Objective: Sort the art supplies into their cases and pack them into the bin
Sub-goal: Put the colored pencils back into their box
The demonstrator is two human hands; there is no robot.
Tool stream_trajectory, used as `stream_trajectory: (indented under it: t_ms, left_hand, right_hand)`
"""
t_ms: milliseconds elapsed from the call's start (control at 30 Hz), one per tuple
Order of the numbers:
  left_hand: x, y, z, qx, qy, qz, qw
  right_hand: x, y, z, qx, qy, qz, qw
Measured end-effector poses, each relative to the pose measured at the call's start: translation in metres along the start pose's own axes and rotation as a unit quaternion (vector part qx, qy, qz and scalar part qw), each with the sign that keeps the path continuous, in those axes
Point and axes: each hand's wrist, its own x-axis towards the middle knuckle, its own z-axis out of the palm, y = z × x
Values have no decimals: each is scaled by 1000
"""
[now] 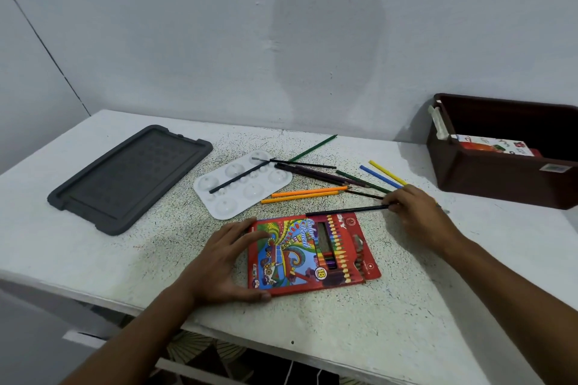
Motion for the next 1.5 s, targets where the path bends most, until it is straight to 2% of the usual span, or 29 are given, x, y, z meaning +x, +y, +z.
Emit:
stream_trajectory:
  t_ms: [133, 367, 500, 733, 833, 1333, 1500]
  left_hand:
    - [-1, 1, -1, -4, 0, -1, 1000]
    - [-1, 2, 0, 0, 1, -3, 1000]
    - [-1, 2, 0, -5, 5, -3, 1000]
    - [-2, 1, 1, 0, -1, -10, 1000]
    - [-2, 3, 0, -1, -5, -14, 1000]
    - [-3, 7, -1, -4, -15, -22, 1000]
    - [-2, 8, -2, -7, -9, -18, 1000]
  right_hand:
    - [-27, 27, -29, -21, 9, 12, 1000]
    - [-64, 45, -52, 10, -5, 65, 998]
    - [-62, 23, -39, 50, -12, 34, 998]
    - [-38, -33, -3, 139, -116, 19, 983]
    - [-35, -46, 10, 171, -134, 20, 976]
    - [-32, -48, 17, 213, -138, 35, 967]
    - [0, -48, 23, 98, -76, -9, 992]
